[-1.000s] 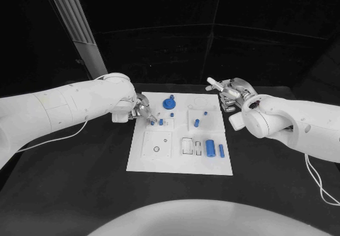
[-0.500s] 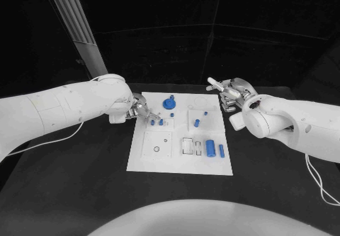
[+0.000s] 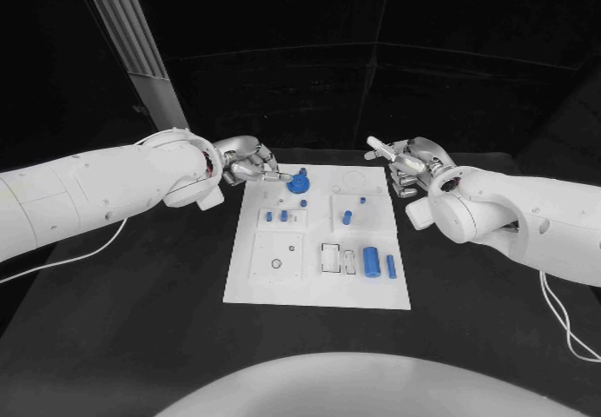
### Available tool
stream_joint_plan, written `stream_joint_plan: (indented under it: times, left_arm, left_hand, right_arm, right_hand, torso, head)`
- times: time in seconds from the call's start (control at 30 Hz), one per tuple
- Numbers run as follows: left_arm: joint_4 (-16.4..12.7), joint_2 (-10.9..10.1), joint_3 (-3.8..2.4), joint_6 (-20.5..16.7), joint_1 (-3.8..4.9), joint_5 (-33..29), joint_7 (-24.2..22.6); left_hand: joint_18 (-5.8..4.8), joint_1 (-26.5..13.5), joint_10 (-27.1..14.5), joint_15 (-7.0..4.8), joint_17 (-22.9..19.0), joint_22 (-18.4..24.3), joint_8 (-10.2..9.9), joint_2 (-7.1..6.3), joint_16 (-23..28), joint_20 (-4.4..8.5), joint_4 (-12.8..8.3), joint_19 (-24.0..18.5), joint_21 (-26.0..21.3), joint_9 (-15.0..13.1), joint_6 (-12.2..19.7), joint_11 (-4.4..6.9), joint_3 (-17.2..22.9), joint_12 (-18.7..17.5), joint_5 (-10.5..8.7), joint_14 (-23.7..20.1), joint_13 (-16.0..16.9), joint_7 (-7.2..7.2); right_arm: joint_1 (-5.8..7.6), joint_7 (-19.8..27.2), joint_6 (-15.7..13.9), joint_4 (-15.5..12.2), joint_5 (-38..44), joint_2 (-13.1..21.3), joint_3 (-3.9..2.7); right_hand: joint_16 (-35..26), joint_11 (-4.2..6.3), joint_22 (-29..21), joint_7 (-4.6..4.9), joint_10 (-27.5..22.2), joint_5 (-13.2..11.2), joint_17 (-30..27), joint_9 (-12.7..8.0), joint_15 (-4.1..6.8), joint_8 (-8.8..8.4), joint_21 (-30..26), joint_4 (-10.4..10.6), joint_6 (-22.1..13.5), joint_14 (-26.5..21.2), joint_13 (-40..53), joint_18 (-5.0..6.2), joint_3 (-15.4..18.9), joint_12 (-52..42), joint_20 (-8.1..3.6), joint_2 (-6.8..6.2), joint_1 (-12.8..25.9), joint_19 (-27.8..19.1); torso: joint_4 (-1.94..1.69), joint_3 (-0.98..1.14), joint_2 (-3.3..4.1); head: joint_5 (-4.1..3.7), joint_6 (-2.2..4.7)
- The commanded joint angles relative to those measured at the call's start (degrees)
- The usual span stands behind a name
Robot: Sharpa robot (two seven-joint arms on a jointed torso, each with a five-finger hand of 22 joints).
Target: Assemble the parts on the task board
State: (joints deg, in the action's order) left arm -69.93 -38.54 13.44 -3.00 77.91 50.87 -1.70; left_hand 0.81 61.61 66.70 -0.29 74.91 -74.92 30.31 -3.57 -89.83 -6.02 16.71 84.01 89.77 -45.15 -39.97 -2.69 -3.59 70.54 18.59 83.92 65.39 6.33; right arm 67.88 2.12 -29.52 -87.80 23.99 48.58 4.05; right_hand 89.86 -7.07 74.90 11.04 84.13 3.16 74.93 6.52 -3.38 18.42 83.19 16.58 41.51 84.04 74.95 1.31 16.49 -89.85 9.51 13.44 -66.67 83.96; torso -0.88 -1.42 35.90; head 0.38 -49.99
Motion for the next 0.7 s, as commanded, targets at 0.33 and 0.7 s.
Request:
stream_joint_plan:
  times: [0.33,0.7]
  left_arm:
    - [0.12,1.97,-0.01,-12.0,-0.38,-7.02,-24.84]
    - [3.54,5.66,-0.01,-12.29,-1.08,3.78,-24.91]
  left_hand:
    - [-0.81,17.68,-23.7,3.44,15.09,-15.08,-11.96,-1.14,-0.17,-2.98,-1.33,5.99,0.23,17.71,-1.31,-4.1,0.27,-40.03,2.31,6.08,-36.49,3.7]
    - [-0.81,28.94,-17.12,2.94,15.09,-15.08,-20.34,-1.97,-0.17,-2.76,-1.67,5.99,0.23,29.38,-9.32,-3.53,3.77,-48.5,-5.36,6.08,-53.47,2.74]
  right_arm:
    - [0.07,0.61,0.16,-0.05,0.2,-0.09,-0.03]
    - [0.08,1.45,0.08,-0.23,0.37,-0.06,-0.03]
  right_hand:
    - [0.14,-0.34,12.54,0.66,5.87,-0.17,15.07,0.07,-0.33,0.23,0.19,-0.02,-0.31,5.96,15.05,0.58,0.27,-0.15,0.36,0.17,-0.22,1.09]
    - [0.14,-0.34,12.57,0.66,5.87,-0.18,15.07,0.08,-0.33,0.29,0.28,-0.02,-0.34,5.96,15.05,0.55,0.3,-0.15,0.36,0.19,-0.27,1.16]
  torso:
    - [0.16,0.05,0.1]
    - [0.16,0.03,0.14]
  head:
    - [0.27,0.56]
    - [0.26,0.55]
